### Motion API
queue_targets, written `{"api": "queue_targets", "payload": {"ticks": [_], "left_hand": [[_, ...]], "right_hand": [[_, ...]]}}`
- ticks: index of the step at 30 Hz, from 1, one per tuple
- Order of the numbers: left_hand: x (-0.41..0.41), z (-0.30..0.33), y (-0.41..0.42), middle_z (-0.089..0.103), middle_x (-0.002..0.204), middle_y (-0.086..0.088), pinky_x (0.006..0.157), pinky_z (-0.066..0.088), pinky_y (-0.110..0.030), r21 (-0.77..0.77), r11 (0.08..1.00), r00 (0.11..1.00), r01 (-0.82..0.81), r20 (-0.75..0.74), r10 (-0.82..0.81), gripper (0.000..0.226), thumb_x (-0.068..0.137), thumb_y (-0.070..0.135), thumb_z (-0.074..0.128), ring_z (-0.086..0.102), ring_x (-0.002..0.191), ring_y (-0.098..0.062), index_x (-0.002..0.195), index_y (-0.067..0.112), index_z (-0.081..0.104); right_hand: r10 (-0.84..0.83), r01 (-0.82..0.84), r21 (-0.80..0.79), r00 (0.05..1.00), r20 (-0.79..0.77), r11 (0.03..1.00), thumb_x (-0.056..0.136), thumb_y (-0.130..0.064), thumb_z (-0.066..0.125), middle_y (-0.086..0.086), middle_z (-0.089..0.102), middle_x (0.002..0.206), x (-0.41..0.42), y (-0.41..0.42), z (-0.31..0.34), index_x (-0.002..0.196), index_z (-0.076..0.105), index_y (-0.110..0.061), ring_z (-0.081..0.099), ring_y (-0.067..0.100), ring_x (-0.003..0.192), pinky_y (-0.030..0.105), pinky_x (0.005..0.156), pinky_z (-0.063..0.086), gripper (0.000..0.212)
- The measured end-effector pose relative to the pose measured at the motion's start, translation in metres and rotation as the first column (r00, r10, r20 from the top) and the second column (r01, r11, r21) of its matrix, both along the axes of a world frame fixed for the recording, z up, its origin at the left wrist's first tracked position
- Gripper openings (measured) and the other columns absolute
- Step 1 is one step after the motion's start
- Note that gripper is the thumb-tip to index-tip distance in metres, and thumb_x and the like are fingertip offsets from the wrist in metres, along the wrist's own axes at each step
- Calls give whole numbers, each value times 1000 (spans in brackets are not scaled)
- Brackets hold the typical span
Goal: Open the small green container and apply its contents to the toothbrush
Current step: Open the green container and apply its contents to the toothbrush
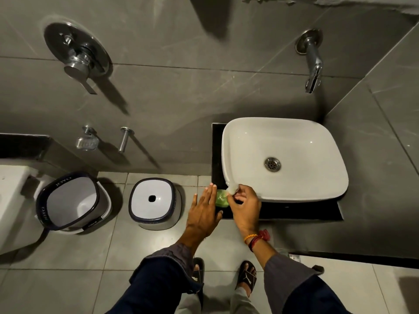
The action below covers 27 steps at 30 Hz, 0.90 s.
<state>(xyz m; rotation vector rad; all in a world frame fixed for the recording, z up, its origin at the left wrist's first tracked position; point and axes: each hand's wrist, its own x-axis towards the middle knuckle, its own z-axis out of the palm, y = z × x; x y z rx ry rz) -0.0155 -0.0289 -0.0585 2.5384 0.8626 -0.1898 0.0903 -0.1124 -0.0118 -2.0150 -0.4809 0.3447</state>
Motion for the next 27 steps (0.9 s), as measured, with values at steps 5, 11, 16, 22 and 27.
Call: {"api": "queue_targets", "payload": {"ticks": [5,11,16,22,27], "left_hand": [[0,-2,0,-5,170,-4,127,6,-51,-27,1000,1000,0,-5,0,83,103,50,45,-1,157,-23,161,16,-3],[1,-5,2,-7,170,-2,127,5,-53,-5,1000,999,17,-40,-17,82,103,54,43,-3,157,-23,161,18,-2],[-2,-4,1,-7,170,-4,127,6,-53,13,1000,999,25,-38,-24,82,103,52,43,-4,157,-24,160,18,-5],[2,-1,1,-11,169,-3,127,6,-53,48,997,994,54,-102,-48,84,102,60,38,-6,157,-24,160,18,-7],[0,-1,-1,-12,169,-3,127,6,-52,47,998,997,46,-64,-43,85,102,60,36,-7,156,-23,160,19,-10]], "right_hand": [[179,-158,-217,981,79,963,80,-12,79,5,66,102,-4,8,-10,103,68,-10,63,15,85,35,78,62,26],[307,-249,-328,941,141,911,85,-16,75,7,64,117,-1,11,-7,121,65,-9,67,22,100,31,87,60,38],[365,-280,-421,921,136,863,91,-21,67,9,62,115,3,17,-5,115,65,-6,65,23,100,26,83,55,28],[387,-217,-588,904,179,779,95,-39,59,14,63,119,-1,26,3,123,59,-4,66,27,103,34,82,60,45],[389,-286,-466,910,140,837,91,-19,67,13,60,119,-4,20,-2,123,61,-4,64,27,107,34,93,58,37]]}}
